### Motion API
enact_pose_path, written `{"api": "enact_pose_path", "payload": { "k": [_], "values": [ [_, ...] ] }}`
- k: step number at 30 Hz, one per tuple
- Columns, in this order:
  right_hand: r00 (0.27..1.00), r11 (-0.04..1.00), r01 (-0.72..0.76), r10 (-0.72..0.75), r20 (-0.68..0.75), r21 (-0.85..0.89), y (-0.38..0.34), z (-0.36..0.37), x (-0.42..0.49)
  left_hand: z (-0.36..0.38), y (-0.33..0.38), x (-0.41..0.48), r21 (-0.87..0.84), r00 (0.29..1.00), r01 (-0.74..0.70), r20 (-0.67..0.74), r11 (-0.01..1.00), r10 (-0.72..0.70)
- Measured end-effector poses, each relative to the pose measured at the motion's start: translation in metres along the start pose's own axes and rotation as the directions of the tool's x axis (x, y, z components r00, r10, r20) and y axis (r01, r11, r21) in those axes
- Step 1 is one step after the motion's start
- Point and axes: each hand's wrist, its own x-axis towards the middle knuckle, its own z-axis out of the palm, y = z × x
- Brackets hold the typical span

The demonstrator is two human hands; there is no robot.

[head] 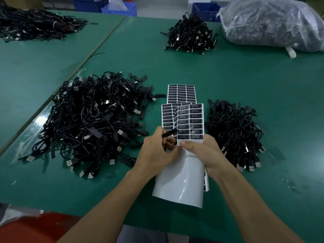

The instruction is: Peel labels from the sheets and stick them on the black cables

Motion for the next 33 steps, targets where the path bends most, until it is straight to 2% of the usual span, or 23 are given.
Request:
{"api": "enact_pose_path", "payload": {
  "k": [14,21,33],
  "values": [
    [0.997,0.995,0.073,-0.073,0.009,-0.068,0.0,0.004,-0.007,0.002,0.002,-0.001,0.039,0.996,0.061,-0.07,0.997,-0.058],
    [0.997,0.996,0.081,-0.082,-0.003,-0.045,0.0,0.003,-0.012,0.004,-0.001,-0.002,0.035,0.995,0.04,-0.089,0.999,-0.037],
    [0.996,0.994,0.092,-0.092,0.007,-0.059,0.0,0.004,-0.013,0.004,-0.005,0.0,0.036,0.995,0.078,-0.061,0.996,-0.075]
  ]
}}
